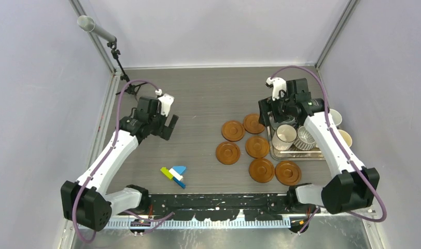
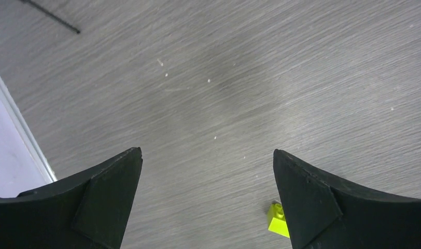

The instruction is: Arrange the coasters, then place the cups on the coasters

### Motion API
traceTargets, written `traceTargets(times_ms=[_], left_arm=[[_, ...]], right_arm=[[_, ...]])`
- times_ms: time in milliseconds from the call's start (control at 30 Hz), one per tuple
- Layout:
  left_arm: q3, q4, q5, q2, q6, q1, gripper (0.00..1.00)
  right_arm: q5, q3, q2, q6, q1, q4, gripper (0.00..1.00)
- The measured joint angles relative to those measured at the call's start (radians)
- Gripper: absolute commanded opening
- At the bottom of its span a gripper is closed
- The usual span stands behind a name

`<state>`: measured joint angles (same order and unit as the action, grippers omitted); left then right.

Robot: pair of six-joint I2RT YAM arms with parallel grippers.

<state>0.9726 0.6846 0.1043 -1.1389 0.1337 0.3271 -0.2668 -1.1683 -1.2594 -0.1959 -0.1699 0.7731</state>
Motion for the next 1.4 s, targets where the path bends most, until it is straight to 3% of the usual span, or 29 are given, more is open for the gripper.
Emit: traceTargets(times_ms=[200,567,933,1400], left_arm=[[0.124,0.0,-0.095,-0.11,0.032,0.032,1.0],[0.33,-0.093,-0.234,-0.41,-0.016,0.191,0.96],[0.333,-0.291,-0.308,-0.615,-0.108,0.249,0.87],[0.321,-0.518,-0.265,-0.745,-0.12,0.354,0.87]], right_arm=[[-0.01,-0.122,-0.148,-0.084,-0.001,0.051,0.89],[-0.025,-0.342,-0.404,-0.241,-0.002,0.102,0.85],[-0.039,-0.367,-0.614,-0.363,-0.005,0.101,0.77],[-0.039,-0.367,-0.721,-0.412,-0.005,0.017,0.72]])
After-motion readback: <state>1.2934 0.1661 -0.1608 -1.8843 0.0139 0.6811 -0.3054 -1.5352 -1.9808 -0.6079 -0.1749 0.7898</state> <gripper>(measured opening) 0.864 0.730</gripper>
